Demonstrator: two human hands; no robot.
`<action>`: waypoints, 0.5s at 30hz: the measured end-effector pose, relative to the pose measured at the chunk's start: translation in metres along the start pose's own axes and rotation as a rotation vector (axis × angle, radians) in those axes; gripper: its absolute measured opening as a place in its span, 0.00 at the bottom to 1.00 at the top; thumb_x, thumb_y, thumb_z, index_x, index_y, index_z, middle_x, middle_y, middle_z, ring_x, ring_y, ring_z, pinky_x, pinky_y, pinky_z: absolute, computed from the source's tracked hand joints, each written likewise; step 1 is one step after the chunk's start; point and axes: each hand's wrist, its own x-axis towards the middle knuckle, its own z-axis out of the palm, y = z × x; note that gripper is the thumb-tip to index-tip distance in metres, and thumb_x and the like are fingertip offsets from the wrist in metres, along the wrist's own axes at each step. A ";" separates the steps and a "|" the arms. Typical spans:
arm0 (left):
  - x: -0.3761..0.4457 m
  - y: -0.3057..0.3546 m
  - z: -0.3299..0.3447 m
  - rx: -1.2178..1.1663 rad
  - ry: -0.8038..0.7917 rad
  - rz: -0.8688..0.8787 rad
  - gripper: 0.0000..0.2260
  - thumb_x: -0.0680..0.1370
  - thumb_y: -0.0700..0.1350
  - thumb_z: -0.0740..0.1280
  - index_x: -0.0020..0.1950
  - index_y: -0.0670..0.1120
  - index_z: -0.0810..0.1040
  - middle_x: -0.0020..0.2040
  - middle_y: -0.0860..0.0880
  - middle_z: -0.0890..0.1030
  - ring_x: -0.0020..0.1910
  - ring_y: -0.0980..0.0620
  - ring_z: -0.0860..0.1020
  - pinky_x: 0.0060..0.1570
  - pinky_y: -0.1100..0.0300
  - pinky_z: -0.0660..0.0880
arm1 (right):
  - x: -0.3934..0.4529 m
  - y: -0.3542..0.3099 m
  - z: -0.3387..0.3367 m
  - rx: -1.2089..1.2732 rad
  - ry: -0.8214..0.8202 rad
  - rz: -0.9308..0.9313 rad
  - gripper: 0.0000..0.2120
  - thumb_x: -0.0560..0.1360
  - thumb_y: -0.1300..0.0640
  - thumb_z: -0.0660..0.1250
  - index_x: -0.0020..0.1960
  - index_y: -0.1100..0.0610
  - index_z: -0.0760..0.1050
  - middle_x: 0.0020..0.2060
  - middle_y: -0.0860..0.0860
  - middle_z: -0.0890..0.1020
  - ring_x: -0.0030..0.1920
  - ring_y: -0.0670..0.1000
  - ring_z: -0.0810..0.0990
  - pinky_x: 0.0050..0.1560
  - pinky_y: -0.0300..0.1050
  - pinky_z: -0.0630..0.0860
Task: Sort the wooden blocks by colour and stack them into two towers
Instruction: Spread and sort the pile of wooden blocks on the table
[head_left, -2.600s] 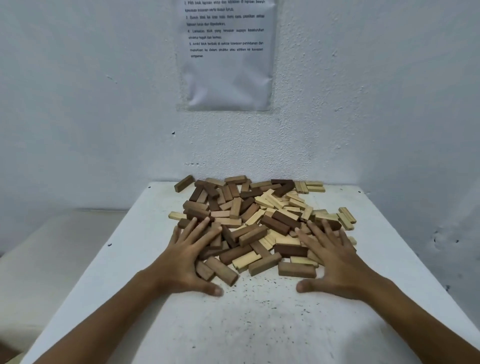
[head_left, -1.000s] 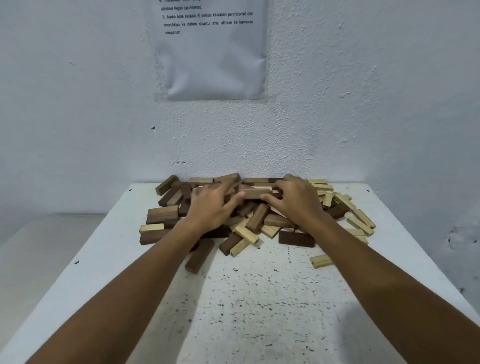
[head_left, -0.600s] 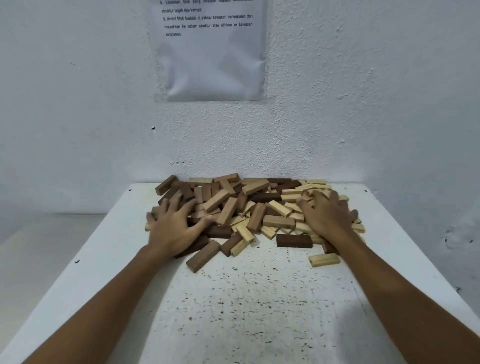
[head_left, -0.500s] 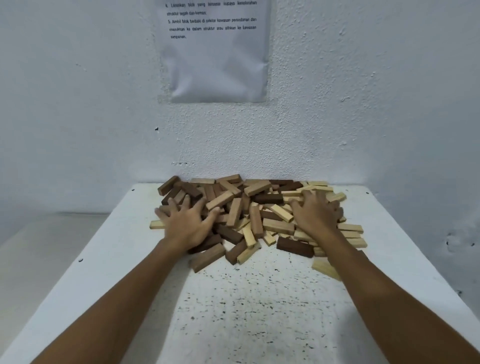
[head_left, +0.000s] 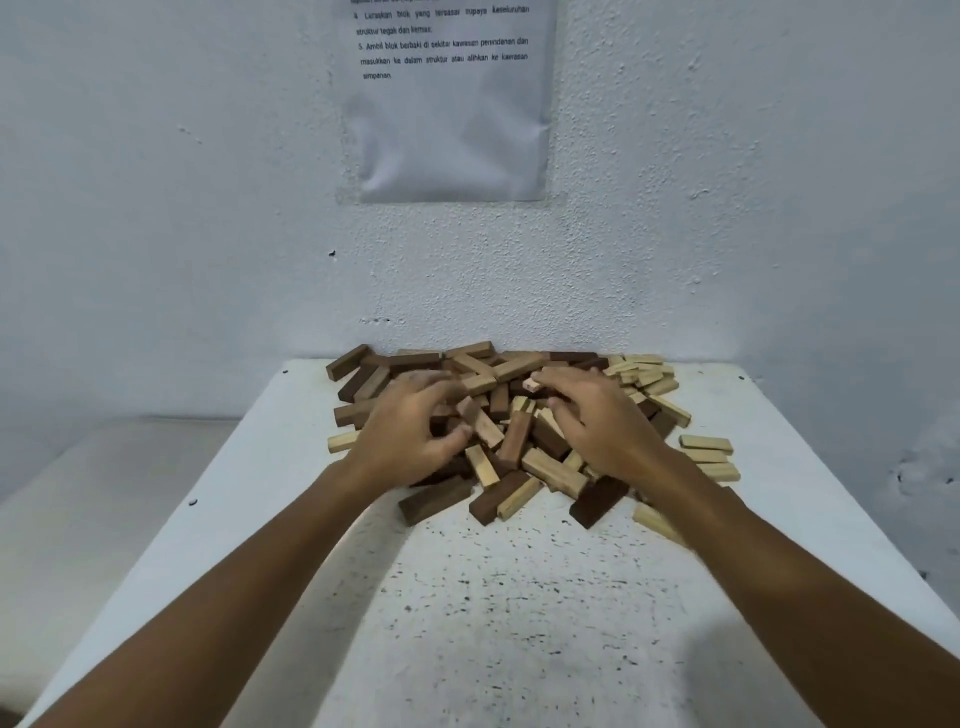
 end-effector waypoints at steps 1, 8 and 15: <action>-0.006 0.002 0.001 -0.016 -0.003 0.076 0.28 0.71 0.62 0.61 0.64 0.47 0.78 0.65 0.48 0.76 0.67 0.49 0.70 0.66 0.45 0.68 | -0.010 -0.005 -0.004 0.007 -0.039 -0.011 0.20 0.80 0.58 0.61 0.72 0.54 0.69 0.71 0.51 0.72 0.72 0.49 0.67 0.75 0.53 0.58; -0.011 0.031 0.026 0.091 -0.226 0.153 0.34 0.73 0.67 0.54 0.77 0.55 0.62 0.79 0.55 0.57 0.78 0.52 0.51 0.74 0.45 0.48 | -0.042 -0.012 0.009 -0.322 -0.372 0.120 0.33 0.82 0.40 0.49 0.79 0.48 0.36 0.79 0.50 0.40 0.77 0.54 0.34 0.76 0.61 0.38; 0.007 0.041 0.023 0.156 -0.382 0.095 0.27 0.78 0.55 0.64 0.77 0.54 0.63 0.77 0.57 0.62 0.76 0.54 0.53 0.71 0.46 0.46 | -0.053 -0.003 0.017 -0.420 -0.358 0.080 0.26 0.83 0.42 0.45 0.79 0.49 0.51 0.79 0.48 0.54 0.79 0.52 0.42 0.73 0.67 0.39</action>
